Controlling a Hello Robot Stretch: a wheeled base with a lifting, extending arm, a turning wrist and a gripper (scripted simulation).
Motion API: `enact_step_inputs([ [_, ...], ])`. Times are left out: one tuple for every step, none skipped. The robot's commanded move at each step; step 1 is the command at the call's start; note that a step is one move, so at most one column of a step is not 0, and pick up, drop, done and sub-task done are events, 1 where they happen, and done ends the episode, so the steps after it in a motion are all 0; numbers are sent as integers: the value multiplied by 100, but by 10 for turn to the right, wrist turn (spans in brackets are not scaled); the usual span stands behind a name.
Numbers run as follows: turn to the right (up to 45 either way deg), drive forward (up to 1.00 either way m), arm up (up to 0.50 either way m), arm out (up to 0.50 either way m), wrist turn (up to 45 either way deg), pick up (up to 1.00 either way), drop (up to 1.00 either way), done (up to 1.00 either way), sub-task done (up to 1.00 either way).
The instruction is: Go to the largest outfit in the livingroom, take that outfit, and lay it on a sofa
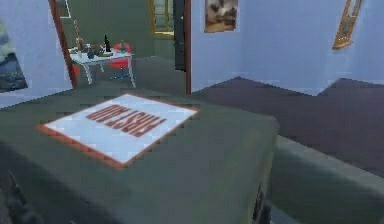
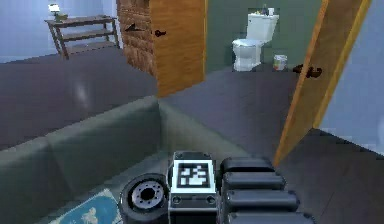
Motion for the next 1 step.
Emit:
enact_step_inputs([
  [-270, 0, 0, 0, 0, 0, 0, 0, 0],
])
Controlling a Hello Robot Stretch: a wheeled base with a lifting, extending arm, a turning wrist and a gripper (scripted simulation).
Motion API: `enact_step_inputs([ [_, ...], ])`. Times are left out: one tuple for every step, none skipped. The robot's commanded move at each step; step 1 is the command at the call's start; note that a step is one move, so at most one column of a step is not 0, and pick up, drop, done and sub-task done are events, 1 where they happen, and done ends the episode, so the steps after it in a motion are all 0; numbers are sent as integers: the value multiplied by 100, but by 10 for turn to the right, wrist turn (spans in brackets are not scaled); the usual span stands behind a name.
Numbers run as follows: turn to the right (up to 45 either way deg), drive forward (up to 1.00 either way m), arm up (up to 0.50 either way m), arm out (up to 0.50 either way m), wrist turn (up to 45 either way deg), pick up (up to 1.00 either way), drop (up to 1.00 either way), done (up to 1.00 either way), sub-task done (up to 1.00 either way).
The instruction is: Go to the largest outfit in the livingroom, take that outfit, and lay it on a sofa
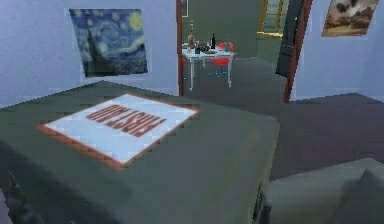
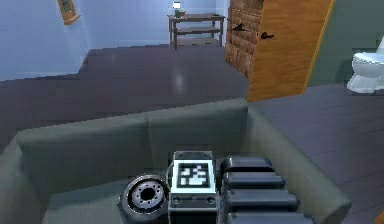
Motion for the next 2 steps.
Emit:
enact_step_inputs([
  [0, 0, 0, 24, 0, 0, 0, 0, 0],
  [0, 0, 0, 0, 450, 0, 0, 0, 0],
])
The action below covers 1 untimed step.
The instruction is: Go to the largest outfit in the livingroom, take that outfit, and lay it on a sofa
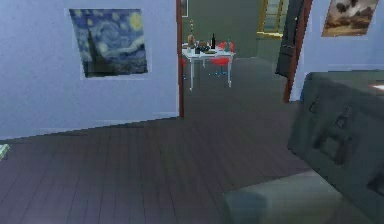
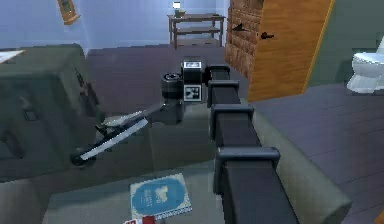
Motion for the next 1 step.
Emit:
enact_step_inputs([
  [0, 0, 0, 0, 450, 0, 0, 0, 0],
])
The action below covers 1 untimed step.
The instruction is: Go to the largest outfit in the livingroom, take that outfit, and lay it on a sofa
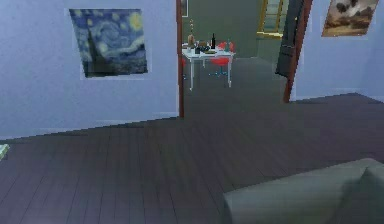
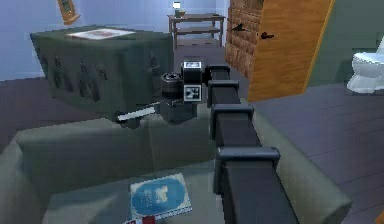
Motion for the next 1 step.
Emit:
enact_step_inputs([
  [0, 0, 0, 0, 270, 0, 0, 0, 0],
])
